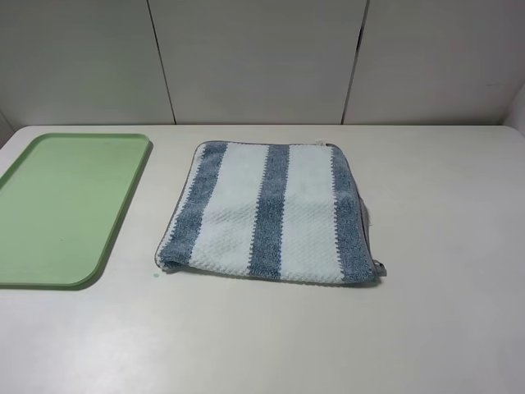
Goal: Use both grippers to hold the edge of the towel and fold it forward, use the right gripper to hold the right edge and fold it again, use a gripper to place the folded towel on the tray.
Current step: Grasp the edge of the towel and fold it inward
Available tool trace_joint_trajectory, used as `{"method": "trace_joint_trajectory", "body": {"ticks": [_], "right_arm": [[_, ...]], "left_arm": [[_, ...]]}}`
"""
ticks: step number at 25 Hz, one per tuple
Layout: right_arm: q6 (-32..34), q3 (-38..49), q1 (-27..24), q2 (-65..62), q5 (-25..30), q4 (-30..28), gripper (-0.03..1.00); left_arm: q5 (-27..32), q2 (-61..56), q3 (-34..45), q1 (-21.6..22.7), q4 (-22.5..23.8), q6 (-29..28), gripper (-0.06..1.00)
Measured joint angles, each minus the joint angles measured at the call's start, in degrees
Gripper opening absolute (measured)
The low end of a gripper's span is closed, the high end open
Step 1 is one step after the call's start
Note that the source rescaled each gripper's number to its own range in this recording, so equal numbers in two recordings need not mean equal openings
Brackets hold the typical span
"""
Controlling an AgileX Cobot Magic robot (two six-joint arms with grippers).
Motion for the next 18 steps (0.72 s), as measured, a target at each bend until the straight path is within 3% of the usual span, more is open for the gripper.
{"method": "trace_joint_trajectory", "body": {"ticks": [18], "right_arm": [[0.0, 0.0, 0.0, 0.0, 0.0, 0.0, 1.0]], "left_arm": [[0.0, 0.0, 0.0, 0.0, 0.0, 0.0, 1.0]]}}
